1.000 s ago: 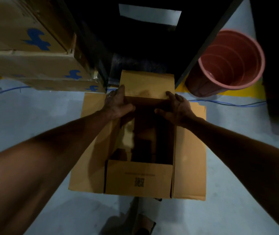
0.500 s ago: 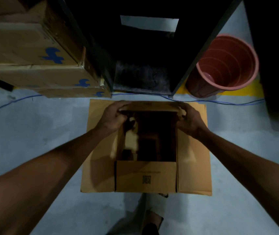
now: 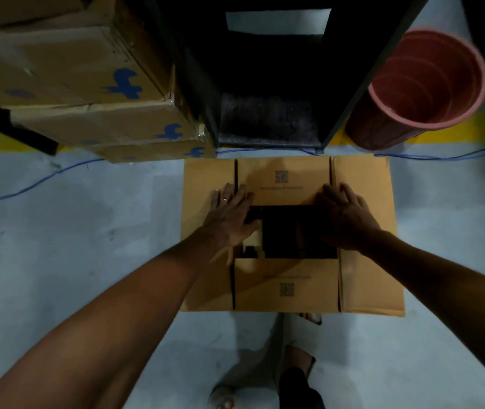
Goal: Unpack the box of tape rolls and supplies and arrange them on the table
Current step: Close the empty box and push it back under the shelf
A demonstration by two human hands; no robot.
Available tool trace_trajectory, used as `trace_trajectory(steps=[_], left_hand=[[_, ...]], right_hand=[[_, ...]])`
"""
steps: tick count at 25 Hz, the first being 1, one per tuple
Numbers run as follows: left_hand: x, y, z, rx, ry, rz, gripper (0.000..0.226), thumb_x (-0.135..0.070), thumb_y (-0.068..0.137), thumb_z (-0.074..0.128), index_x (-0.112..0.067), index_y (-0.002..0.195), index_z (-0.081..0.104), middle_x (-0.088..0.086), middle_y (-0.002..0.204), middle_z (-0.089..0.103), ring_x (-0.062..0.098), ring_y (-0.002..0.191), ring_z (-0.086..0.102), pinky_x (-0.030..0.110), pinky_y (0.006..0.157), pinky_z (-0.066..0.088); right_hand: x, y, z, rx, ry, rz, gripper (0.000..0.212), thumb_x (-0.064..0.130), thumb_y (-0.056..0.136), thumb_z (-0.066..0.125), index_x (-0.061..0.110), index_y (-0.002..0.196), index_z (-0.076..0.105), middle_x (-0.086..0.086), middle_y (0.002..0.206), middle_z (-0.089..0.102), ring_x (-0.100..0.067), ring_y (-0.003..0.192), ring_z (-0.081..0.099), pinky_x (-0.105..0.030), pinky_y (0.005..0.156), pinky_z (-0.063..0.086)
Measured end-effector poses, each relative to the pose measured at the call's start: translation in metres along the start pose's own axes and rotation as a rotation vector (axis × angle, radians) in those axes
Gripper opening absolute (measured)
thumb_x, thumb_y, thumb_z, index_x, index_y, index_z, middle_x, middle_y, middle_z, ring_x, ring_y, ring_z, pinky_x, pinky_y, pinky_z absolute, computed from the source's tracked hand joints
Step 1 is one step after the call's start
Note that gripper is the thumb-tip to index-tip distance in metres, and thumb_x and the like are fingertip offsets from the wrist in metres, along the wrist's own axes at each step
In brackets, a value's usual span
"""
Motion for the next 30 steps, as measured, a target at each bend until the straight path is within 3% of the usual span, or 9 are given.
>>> trace_trajectory(steps=[5, 9, 11, 13, 16, 20, 23, 27, 30], left_hand=[[0.025, -0.052, 0.010, -0.231, -0.142, -0.065, 0.085, -0.058, 0.094, 0.044, -0.022, 0.158, -0.001, 0.008, 0.164, -0.017, 0.028, 0.151, -0.017, 0.048, 0.123, -0.003], [0.056, -0.086, 0.026, -0.190, -0.261, -0.300, 0.103, -0.068, 0.088, 0.048, -0.023, 0.156, -0.015, 0.015, 0.162, -0.023, 0.035, 0.150, -0.016, 0.050, 0.123, 0.000], [0.067, -0.098, 0.035, -0.112, -0.346, -0.346, 0.107, -0.069, 0.086, 0.051, -0.024, 0.155, -0.017, 0.013, 0.163, -0.019, 0.035, 0.151, -0.013, 0.050, 0.123, 0.003], [0.069, -0.106, 0.042, -0.085, -0.427, -0.272, 0.107, -0.068, 0.085, 0.054, -0.027, 0.155, -0.014, 0.009, 0.165, -0.008, 0.034, 0.152, -0.005, 0.052, 0.122, 0.010], [0.062, -0.115, 0.041, -0.123, -0.538, -0.218, 0.101, -0.068, 0.085, 0.053, -0.032, 0.155, -0.009, 0.005, 0.166, -0.004, 0.029, 0.152, 0.002, 0.053, 0.120, 0.018], [0.040, -0.132, 0.026, -0.247, -0.462, -0.176, 0.087, -0.053, 0.094, 0.050, -0.031, 0.156, -0.007, 0.002, 0.166, -0.004, 0.024, 0.152, 0.008, 0.048, 0.121, 0.022], [0.000, -0.145, 0.020, -0.318, -0.342, -0.120, 0.085, -0.043, 0.098, 0.047, -0.034, 0.154, -0.015, 0.001, 0.165, -0.013, 0.024, 0.152, 0.006, 0.044, 0.120, 0.026], [-0.056, -0.133, 0.031, -0.333, -0.255, 0.077, 0.077, -0.055, 0.099, 0.031, -0.035, 0.152, -0.022, 0.001, 0.162, -0.026, 0.026, 0.153, 0.004, 0.045, 0.115, 0.032], [-0.083, -0.117, 0.039, -0.245, -0.258, 0.124, 0.081, -0.063, 0.096, 0.028, -0.035, 0.152, -0.023, 0.000, 0.163, -0.023, 0.026, 0.152, 0.011, 0.045, 0.112, 0.035]], right_hand=[[0.012, -0.025, -0.011, -0.100, 0.131, -0.030, 0.092, 0.047, 0.084, 0.068, 0.015, 0.155, 0.020, -0.008, 0.163, 0.012, -0.034, 0.148, 0.009, -0.048, 0.116, 0.027], [0.018, -0.044, -0.006, -0.114, 0.192, -0.017, 0.087, 0.048, 0.088, 0.063, 0.015, 0.156, 0.019, -0.006, 0.164, 0.011, -0.034, 0.149, 0.011, -0.046, 0.116, 0.028], [0.025, -0.052, -0.002, -0.151, 0.195, -0.052, 0.081, 0.046, 0.087, 0.064, 0.012, 0.152, 0.029, -0.008, 0.160, 0.021, -0.039, 0.143, 0.024, -0.048, 0.109, 0.038], [0.028, -0.063, 0.005, -0.202, 0.205, -0.057, 0.077, 0.040, 0.086, 0.068, 0.010, 0.149, 0.035, -0.013, 0.155, 0.030, -0.041, 0.136, 0.033, -0.048, 0.102, 0.044], [0.023, -0.081, 0.019, -0.220, 0.215, 0.024, 0.078, 0.035, 0.087, 0.069, 0.010, 0.150, 0.031, -0.020, 0.154, 0.032, -0.043, 0.139, 0.030, -0.053, 0.107, 0.041], [-0.005, -0.106, 0.037, -0.206, 0.216, 0.229, 0.075, 0.051, 0.090, 0.054, 0.007, 0.148, 0.033, -0.028, 0.153, 0.029, -0.046, 0.140, 0.028, -0.057, 0.111, 0.035], [-0.023, -0.127, 0.041, -0.195, 0.274, 0.394, 0.085, 0.066, 0.089, 0.036, 0.008, 0.151, 0.027, -0.030, 0.153, 0.024, -0.045, 0.141, 0.024, -0.054, 0.115, 0.028], [-0.038, -0.135, 0.056, -0.099, 0.382, 0.454, 0.099, 0.080, 0.082, 0.031, 0.018, 0.156, 0.011, -0.024, 0.158, 0.013, -0.042, 0.145, 0.013, -0.051, 0.119, 0.019], [-0.038, -0.131, 0.068, -0.057, 0.416, 0.402, 0.107, 0.090, 0.074, 0.019, 0.020, 0.155, 0.015, -0.016, 0.156, 0.019, -0.039, 0.143, 0.019, -0.052, 0.117, 0.025]])
Point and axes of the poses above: each hand's wrist, its own y-axis towards the middle knuckle, its own z-axis out of the palm, x = y × z, the point moved 1 cm from there along y, towards the middle knuckle
